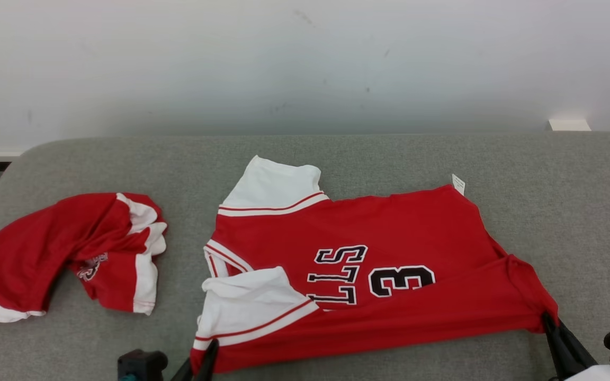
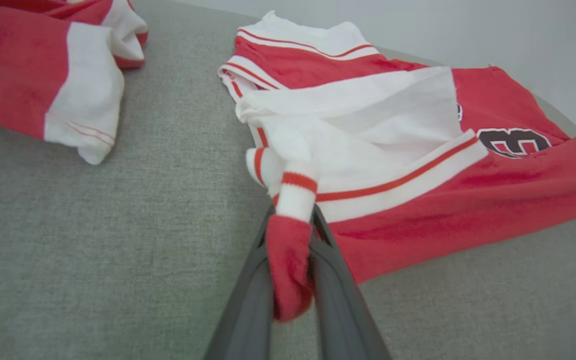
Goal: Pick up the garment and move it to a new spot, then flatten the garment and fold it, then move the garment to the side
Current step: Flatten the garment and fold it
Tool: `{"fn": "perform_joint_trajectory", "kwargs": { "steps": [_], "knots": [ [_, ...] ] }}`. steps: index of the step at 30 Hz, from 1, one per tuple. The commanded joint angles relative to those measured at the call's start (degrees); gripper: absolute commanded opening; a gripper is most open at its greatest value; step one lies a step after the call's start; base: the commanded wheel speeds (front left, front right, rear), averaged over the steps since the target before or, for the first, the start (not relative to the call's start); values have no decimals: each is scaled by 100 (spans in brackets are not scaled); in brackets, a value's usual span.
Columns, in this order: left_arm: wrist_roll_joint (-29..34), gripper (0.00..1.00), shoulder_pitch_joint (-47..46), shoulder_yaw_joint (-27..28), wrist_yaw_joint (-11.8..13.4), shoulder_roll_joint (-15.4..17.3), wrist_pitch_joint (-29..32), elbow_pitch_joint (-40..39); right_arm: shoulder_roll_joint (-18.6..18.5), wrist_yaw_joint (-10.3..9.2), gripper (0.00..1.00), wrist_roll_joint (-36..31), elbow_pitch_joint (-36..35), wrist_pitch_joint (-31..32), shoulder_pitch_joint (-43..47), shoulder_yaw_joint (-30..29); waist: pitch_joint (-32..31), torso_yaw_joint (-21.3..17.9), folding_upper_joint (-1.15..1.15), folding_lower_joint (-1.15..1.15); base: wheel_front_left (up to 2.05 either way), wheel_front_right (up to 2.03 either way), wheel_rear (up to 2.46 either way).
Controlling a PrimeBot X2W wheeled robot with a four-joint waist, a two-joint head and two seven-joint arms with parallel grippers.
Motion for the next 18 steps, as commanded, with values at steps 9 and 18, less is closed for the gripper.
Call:
{"fn": "perform_joint_trajectory", "kwargs": {
  "steps": [9, 18],
  "knots": [
    [3, 0, 534, -77, 301, 449, 703, -913, -425, -20, 0, 177, -1333, 1288, 1245, -417, 108, -4, 0, 0, 0, 0, 0],
    [-118, 0, 934, -80, 489, 634, 1057, -1287, -153, -20, 59, 191, -2221, 2427, 2111, -863, 312, -74, 0, 0, 0, 0, 0]
  ]
}}
